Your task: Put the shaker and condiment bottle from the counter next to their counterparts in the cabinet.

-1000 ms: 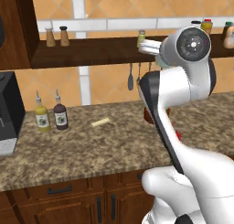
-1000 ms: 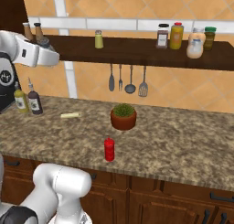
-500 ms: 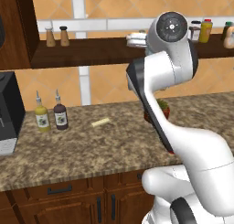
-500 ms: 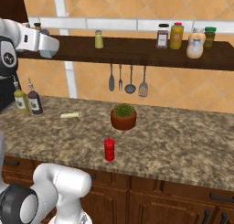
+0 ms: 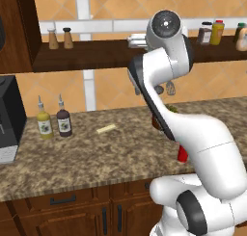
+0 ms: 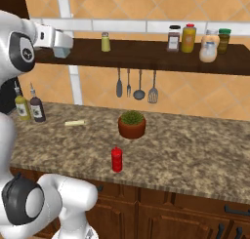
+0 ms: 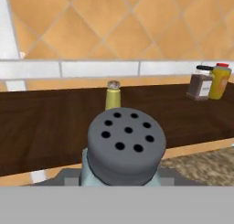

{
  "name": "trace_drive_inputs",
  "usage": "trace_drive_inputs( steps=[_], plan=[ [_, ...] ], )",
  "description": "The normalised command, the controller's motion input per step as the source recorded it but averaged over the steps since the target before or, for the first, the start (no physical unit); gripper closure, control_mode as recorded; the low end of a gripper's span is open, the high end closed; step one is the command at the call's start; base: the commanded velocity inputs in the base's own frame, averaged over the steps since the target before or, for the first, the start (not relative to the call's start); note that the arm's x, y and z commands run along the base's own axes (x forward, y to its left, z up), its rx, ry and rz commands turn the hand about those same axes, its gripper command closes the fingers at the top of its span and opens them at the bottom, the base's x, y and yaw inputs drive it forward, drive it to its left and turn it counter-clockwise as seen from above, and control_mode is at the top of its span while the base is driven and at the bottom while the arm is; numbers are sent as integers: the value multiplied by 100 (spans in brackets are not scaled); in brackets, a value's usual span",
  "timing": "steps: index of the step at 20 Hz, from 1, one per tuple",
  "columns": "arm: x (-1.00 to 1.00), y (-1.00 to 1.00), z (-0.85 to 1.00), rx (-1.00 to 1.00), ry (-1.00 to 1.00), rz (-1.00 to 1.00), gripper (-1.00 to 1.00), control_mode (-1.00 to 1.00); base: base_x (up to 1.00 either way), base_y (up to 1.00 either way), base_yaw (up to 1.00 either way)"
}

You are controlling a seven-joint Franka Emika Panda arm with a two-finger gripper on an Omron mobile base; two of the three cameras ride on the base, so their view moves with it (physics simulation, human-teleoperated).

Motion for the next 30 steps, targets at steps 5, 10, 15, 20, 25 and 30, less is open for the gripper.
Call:
trace_drive_inputs(
  steps=[5, 10, 15, 20, 25, 30],
  plan=[
    [45, 0, -5, -1, 0, -11, 100, -100, 0, 0, 0],
    [38, 0, -11, 0, 2, -12, 100, -100, 0, 0, 0],
    [55, 0, -14, 0, 8, -9, 100, -100, 0, 0, 0],
    [54, 0, -4, 0, 5, -7, 100, -100, 0, 0, 0],
    [41, 0, -2, 1, 3, -4, 100, -100, 0, 0, 0],
    [35, 0, -4, 3, 6, -1, 100, -100, 0, 0, 0]
  ],
)
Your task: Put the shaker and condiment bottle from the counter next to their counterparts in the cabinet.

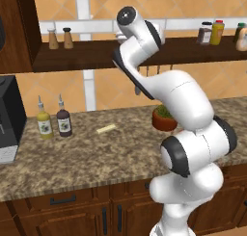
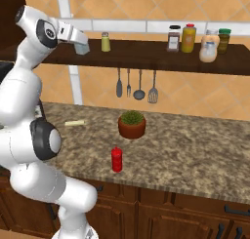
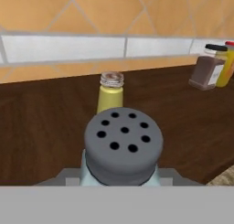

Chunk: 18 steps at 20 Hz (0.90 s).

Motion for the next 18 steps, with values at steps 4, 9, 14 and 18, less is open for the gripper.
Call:
trace_drive_inputs(
  steps=[4, 9, 14, 18],
  plan=[
    [36, 0, -11, 1, 3, 0, 100, -100, 0, 0, 0],
    [36, 0, -26, 0, 0, 0, 100, -100, 0, 0, 0],
    [41, 0, -15, 0, 0, 0, 100, -100, 0, 0, 0],
    [40, 0, -9, 0, 0, -1, 100, -100, 0, 0, 0]
  ],
)
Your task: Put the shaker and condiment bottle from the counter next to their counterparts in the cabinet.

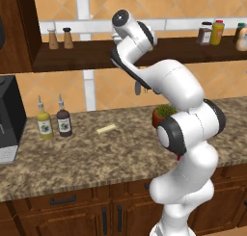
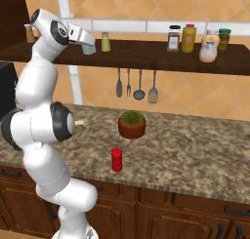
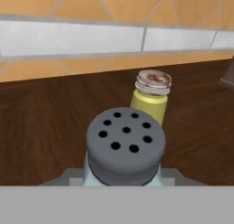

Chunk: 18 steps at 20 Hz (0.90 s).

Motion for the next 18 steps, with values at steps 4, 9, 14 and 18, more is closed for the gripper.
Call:
trace_drive_inputs(
  steps=[4, 9, 14, 18],
  plan=[
    [42, 0, -4, 0, 0, -1, 100, -100, 0, 0, 0],
    [45, 0, -9, 0, 0, -2, 100, -100, 0, 0, 0],
    [45, 0, -16, 0, 0, -1, 100, -100, 0, 0, 0],
    [16, 3, -23, 0, 0, -1, -100, -100, 0, 0, 0]
  ],
)
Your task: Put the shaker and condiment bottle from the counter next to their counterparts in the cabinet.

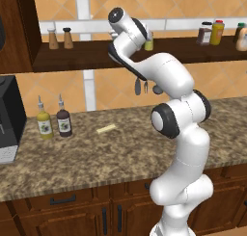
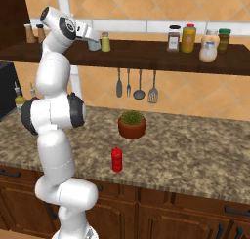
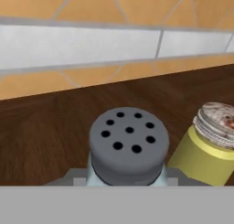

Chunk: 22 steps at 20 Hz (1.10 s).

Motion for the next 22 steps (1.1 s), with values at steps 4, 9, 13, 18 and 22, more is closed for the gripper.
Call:
trace_drive_inputs(
  steps=[4, 9, 13, 18, 22],
  plan=[
    [0, 9, -5, 0, 0, -1, -100, -100, 0, 0, 0],
    [-19, 5, 0, 1, 0, -2, -100, -100, 0, 0, 0],
    [-73, 0, 0, 4, -1, -6, -100, -100, 0, 0, 0],
    [-100, 0, 0, 7, -5, -7, -100, -100, 0, 0, 0],
    [-100, -6, -7, 3, -13, -8, -100, -100, 0, 0, 0]
  ],
)
